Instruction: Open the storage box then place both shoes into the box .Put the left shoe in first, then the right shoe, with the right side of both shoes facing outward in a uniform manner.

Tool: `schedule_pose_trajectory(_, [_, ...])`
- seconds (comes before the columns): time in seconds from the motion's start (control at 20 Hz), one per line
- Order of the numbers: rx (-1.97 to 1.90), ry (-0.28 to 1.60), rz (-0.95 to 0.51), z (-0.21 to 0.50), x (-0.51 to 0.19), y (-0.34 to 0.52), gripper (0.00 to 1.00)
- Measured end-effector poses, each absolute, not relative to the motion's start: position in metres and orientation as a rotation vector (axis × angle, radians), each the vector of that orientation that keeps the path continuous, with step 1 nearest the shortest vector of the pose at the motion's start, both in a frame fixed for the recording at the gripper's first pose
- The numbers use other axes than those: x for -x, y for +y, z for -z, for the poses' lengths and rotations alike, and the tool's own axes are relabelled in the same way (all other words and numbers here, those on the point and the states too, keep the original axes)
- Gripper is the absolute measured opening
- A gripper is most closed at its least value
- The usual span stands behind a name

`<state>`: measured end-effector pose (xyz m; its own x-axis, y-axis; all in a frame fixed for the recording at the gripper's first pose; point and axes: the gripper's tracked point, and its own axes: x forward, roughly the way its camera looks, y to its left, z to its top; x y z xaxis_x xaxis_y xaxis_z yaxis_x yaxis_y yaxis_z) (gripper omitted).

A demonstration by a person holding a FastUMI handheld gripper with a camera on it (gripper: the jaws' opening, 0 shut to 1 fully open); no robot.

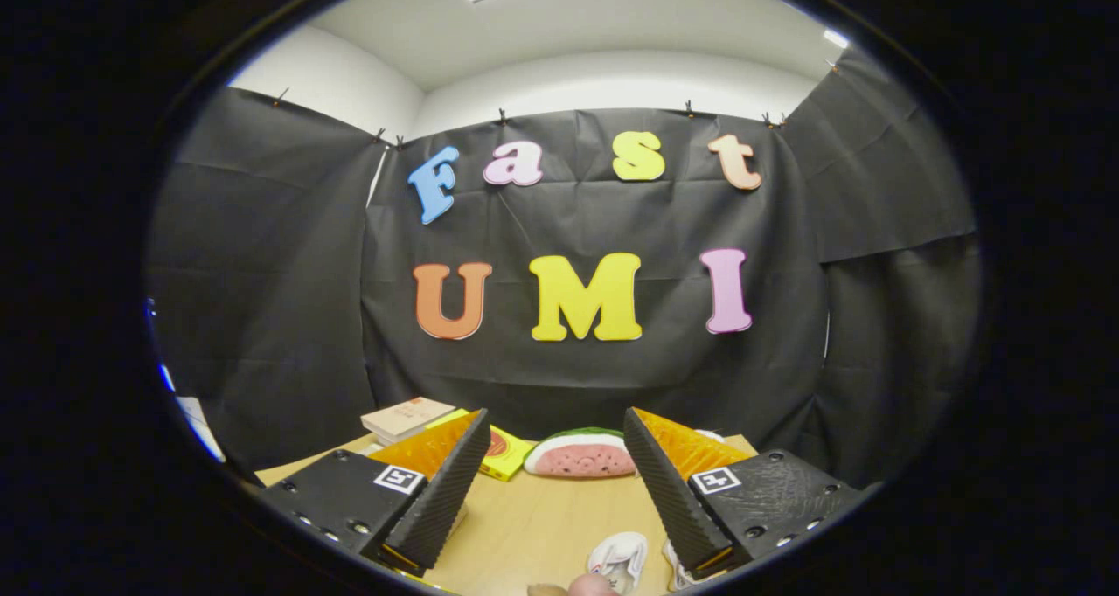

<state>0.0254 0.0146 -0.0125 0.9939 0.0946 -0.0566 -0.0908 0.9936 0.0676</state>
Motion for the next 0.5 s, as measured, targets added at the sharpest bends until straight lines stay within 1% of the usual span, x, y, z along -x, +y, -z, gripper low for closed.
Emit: schedule_pose_trajectory(0.5, [-0.157,0.212,-0.226,0.074,-0.05,0.076,0.95])
